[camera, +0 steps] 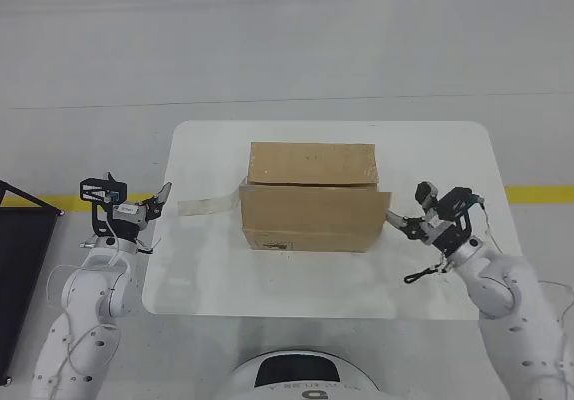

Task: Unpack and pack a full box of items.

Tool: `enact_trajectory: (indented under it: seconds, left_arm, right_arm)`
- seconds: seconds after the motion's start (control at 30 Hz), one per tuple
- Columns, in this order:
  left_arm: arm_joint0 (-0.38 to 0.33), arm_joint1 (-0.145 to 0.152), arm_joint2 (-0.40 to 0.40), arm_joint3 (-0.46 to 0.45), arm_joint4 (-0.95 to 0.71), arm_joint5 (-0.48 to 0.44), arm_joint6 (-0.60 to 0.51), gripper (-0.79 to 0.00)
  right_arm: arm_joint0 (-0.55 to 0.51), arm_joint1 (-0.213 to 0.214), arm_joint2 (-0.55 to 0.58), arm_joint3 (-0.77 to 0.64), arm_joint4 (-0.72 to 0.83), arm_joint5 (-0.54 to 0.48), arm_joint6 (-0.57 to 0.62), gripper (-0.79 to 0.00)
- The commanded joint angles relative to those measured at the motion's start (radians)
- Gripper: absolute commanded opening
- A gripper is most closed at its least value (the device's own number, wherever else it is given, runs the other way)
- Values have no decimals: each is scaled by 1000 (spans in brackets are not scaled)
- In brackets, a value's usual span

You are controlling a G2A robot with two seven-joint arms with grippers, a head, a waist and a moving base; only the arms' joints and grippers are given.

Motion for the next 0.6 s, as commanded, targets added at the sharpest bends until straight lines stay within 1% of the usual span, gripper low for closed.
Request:
enact_trajectory:
  seconds: [0.0, 0.17, 0.33, 0.43, 0.53, 0.57]
  left_arm:
    - [0, 0, 0, 0, 0, 0, 0, 0]
    - [0, 0, 0, 0, 0, 0, 0, 0]
    - [0, 0, 0, 0, 0, 0, 0, 0]
    - [0, 0, 0, 0, 0, 0, 0, 0]
    - [0, 0, 0, 0, 0, 0, 0, 0]
    - [0, 0, 0, 0, 0, 0, 0, 0]
  right_arm:
    - [4, 5, 10, 9, 53, -63, 37, 0]
    - [-2, 15, 16, 12, 89, -147, 87, 0]
    - [-54, 23, 47, -22, 81, -215, 68, 0]
    - [-103, 25, 79, -53, -6, -230, 19, 0]
    - [-151, 22, 88, -72, -134, -201, -68, 0]
    - [-164, 21, 87, -74, -185, -176, -95, 0]
